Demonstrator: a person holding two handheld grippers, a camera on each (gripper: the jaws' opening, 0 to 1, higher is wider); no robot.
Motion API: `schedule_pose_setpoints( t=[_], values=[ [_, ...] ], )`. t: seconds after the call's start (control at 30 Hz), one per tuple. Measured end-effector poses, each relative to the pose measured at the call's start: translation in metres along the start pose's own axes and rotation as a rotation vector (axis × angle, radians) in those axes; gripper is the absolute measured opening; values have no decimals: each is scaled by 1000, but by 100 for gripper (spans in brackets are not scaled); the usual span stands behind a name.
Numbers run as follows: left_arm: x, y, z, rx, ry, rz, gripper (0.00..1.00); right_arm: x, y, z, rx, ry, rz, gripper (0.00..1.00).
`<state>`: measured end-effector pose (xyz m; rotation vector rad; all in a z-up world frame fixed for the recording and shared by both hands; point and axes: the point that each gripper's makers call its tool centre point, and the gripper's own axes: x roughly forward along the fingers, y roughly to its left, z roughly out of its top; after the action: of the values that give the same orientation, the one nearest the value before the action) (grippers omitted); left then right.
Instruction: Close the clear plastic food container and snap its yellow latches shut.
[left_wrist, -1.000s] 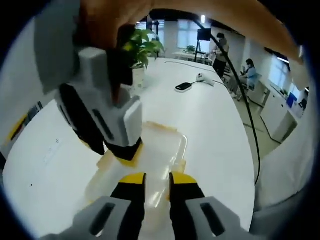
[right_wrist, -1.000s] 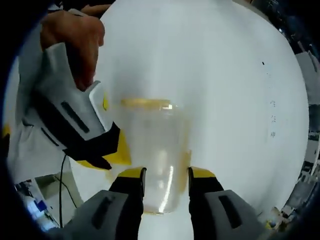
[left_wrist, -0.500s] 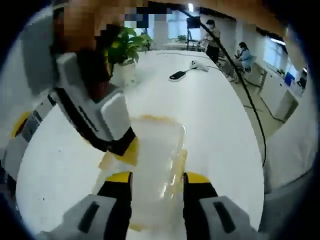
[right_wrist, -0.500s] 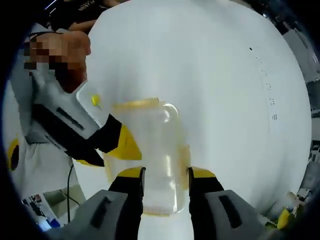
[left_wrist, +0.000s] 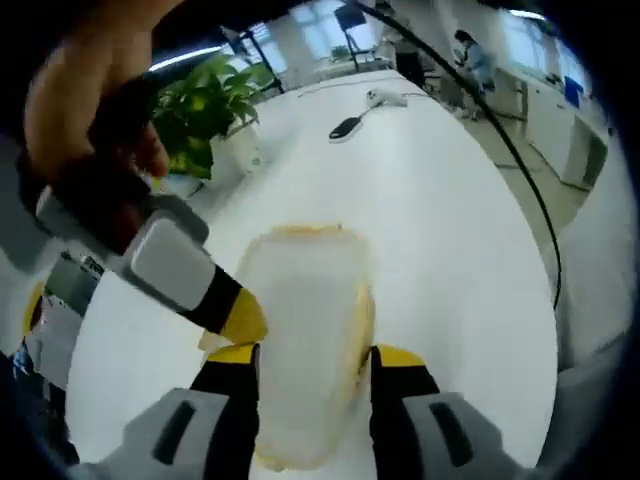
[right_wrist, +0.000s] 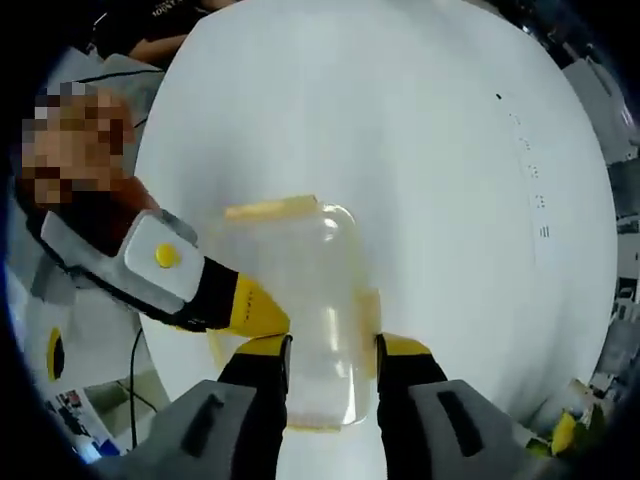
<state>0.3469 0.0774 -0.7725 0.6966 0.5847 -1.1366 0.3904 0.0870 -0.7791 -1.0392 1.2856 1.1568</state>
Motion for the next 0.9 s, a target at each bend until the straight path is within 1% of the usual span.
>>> schedule_pose_setpoints(
  t=[0.03,0.07,0.1,0.13,0.2,0.23,0.27,0.3,0.37,0.47,0.5,0.57,0.6,0.63,0.67,0.73,0.83,0.9],
  values=[
    [0,1,2,20,-13,-12,37,0,0,1,-1,5,-2,32],
    [1,3,1,57,-13,-11,37,0,0,1,-2,9,-2,32],
    [1,2,2,74,-11,-8,37,0,0,1,0,11,-2,32],
    [2,-1,0,82,-4,6,37,0,0,1,6,16,-1,32],
    [3,0,-1,147,15,45,37,0,0,1,-9,33,-1,32],
    [4,0,-4,199,33,70,37,0,0,1,-10,37,-1,32],
    [4,-3,-2,165,26,71,37,0,-1,1,-9,41,0,32],
    [6,-1,-3,225,34,89,37,-1,-1,1,-10,46,2,32],
    [7,-1,-5,240,52,123,37,0,-1,2,-48,46,9,32],
    [7,-1,-7,272,61,149,37,-1,-2,1,-48,42,15,32],
    [6,0,-5,238,57,135,37,-1,-2,1,-39,39,16,32],
    [5,0,-5,220,54,106,37,-1,-3,1,-34,37,15,32],
    [5,-1,-5,235,49,92,38,-1,-3,1,-37,39,14,32],
    [4,-1,-5,218,42,72,39,-1,-4,1,-35,40,12,32],
    [4,-4,-5,194,30,37,40,-1,-4,2,-32,46,9,32],
    [2,-4,-4,183,23,12,42,-1,-5,2,-30,56,7,32],
    [2,-3,-4,184,15,-2,42,-1,-5,1,-30,63,6,32],
    [2,-9,-4,156,9,-44,47,-1,-6,1,-25,62,6,32]
  ],
)
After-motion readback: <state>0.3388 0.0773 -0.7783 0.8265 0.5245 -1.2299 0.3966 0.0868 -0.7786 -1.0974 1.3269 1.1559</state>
